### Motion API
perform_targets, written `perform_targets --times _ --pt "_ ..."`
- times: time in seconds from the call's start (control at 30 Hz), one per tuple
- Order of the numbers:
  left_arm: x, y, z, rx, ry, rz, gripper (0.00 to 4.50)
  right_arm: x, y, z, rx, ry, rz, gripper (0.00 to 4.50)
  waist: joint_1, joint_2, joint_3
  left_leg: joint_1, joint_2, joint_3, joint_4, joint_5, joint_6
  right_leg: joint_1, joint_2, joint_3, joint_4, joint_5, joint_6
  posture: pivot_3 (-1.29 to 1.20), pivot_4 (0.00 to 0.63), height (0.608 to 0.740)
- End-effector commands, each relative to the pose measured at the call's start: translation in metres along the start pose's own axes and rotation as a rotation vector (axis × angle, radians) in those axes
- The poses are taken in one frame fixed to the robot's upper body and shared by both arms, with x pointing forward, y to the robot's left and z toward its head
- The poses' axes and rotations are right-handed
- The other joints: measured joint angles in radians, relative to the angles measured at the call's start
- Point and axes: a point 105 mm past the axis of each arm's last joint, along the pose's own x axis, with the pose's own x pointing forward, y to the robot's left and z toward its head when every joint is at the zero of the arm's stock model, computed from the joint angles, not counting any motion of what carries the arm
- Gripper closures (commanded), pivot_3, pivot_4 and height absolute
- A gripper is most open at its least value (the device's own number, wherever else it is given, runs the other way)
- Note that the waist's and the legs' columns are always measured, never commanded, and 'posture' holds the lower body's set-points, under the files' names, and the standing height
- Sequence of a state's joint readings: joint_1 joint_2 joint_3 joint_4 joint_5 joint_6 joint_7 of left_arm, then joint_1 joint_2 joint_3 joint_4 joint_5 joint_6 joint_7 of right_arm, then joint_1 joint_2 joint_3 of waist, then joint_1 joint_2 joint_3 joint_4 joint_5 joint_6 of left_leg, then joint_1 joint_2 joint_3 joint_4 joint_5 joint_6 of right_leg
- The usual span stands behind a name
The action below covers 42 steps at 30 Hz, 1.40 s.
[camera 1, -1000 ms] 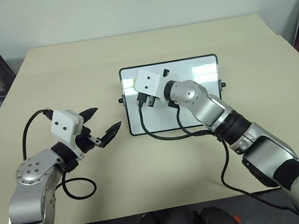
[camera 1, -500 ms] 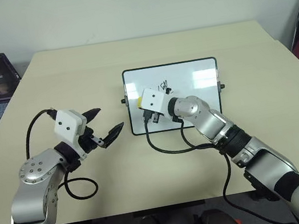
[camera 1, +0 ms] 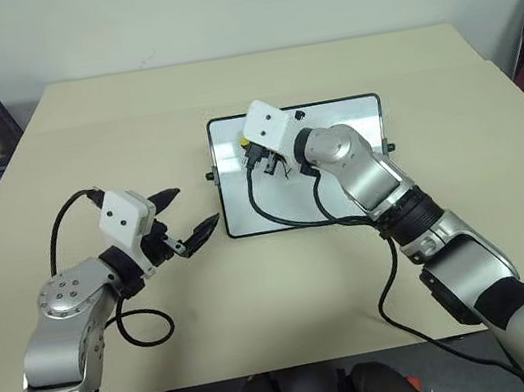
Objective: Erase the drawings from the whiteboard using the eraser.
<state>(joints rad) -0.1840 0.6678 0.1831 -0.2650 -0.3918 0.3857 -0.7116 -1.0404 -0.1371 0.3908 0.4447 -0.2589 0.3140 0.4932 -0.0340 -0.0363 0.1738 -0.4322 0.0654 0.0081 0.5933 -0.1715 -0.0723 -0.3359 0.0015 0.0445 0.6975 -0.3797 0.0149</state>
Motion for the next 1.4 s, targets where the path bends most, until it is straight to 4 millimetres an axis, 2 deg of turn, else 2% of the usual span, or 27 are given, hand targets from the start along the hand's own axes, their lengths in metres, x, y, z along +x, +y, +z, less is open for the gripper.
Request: perform_targets --times 0.03,0.2,0.37,0.47,0.57,0.67,0.83,0.9,0.97,1.1,1.27,1.4 --pt "0.000 -0.003 0.010 0.027 -0.035 -0.008 0.00 0.005 0.009 -0.020 0.012 0.046 0.009 3.51 -0.001 0.000 0.000 0.001 0.000 0.000 0.000 0.000 0.000 0.000 0.000 0.000 0.001 0.000 0.000 0.00 0.150 0.740" --pt "0.000 -0.003 0.010 0.026 -0.037 -0.010 0.00 0.002 0.027 -0.043 0.050 0.099 0.058 3.51 -0.001 -0.001 -0.001 0.005 0.000 -0.001 0.001 0.002 -0.001 0.004 0.000 0.000 0.002 0.000 -0.001 0.00 0.150 0.740" --pt "0.001 -0.002 0.012 0.028 -0.038 -0.010 0.00 0.001 0.049 -0.053 0.058 0.125 0.113 3.51 -0.001 -0.001 -0.001 0.009 0.000 -0.002 0.000 0.002 -0.001 0.008 0.000 -0.001 0.002 0.000 0.000 0.00 0.150 0.740" --pt "0.001 -0.003 0.012 0.030 -0.039 -0.013 0.00 0.001 0.061 -0.056 0.056 0.134 0.139 3.51 -0.002 -0.001 -0.001 0.017 0.000 -0.002 0.000 0.002 -0.001 0.016 0.000 -0.001 0.001 0.000 0.000 0.00 0.150 0.740" --pt "0.001 -0.003 0.012 0.029 -0.039 -0.015 0.00 0.000 0.060 -0.051 0.051 0.122 0.138 3.51 -0.003 -0.001 -0.001 0.020 0.000 -0.003 0.000 0.002 0.000 0.018 0.000 -0.001 0.001 0.000 0.000 0.00 0.150 0.740" --pt "0.001 -0.003 0.012 0.031 -0.037 -0.016 0.00 -0.001 0.047 -0.032 0.024 0.070 0.112 3.51 -0.004 -0.001 -0.001 0.019 0.000 -0.003 0.000 0.002 0.000 0.018 0.000 -0.001 0.001 0.000 0.000 0.00 0.150 0.740" --pt "0.002 -0.003 0.013 0.027 -0.040 -0.013 0.00 -0.015 0.006 0.017 0.038 -0.057 0.013 3.51 0.000 0.000 0.001 0.014 0.000 -0.003 -0.001 0.002 0.000 0.015 0.000 -0.001 0.000 0.000 0.000 0.00 0.150 0.740" --pt "0.001 -0.003 0.011 0.020 -0.038 -0.013 0.00 -0.017 -0.005 0.023 0.047 -0.069 -0.018 3.51 0.002 -0.001 0.001 0.007 0.000 -0.003 -0.001 0.002 0.000 0.008 0.000 -0.002 0.000 0.000 -0.001 0.00 0.150 0.740" --pt "0.000 -0.006 0.008 0.016 -0.028 -0.020 0.00 -0.018 -0.009 0.023 0.042 -0.064 -0.037 3.51 0.003 -0.001 0.001 -0.002 0.000 -0.003 0.000 0.003 0.000 -0.001 0.000 -0.002 0.001 0.000 -0.001 0.00 0.150 0.740" --pt "0.001 -0.008 0.008 0.008 -0.023 -0.032 0.00 -0.014 -0.007 0.011 0.050 -0.031 -0.037 3.51 0.002 -0.001 0.001 -0.002 0.000 -0.001 -0.001 0.002 -0.001 -0.001 0.000 -0.001 -0.002 0.000 0.000 0.00 0.150 0.740" --pt "0.003 -0.011 0.009 0.004 -0.023 -0.050 0.00 -0.010 0.009 -0.007 0.057 0.021 -0.006 3.51 0.001 -0.001 0.001 -0.002 0.000 0.000 -0.001 0.002 -0.001 -0.001 0.000 0.000 -0.002 0.000 0.000 0.00 0.150 0.740" --pt "0.005 -0.014 0.010 -0.002 -0.025 -0.066 0.00 -0.010 0.030 -0.012 0.073 0.031 0.039 3.51 0.001 -0.001 0.001 -0.001 0.000 -0.001 -0.001 0.002 -0.001 -0.001 0.000 -0.001 0.000 0.000 0.000 0.00 0.150 0.740"
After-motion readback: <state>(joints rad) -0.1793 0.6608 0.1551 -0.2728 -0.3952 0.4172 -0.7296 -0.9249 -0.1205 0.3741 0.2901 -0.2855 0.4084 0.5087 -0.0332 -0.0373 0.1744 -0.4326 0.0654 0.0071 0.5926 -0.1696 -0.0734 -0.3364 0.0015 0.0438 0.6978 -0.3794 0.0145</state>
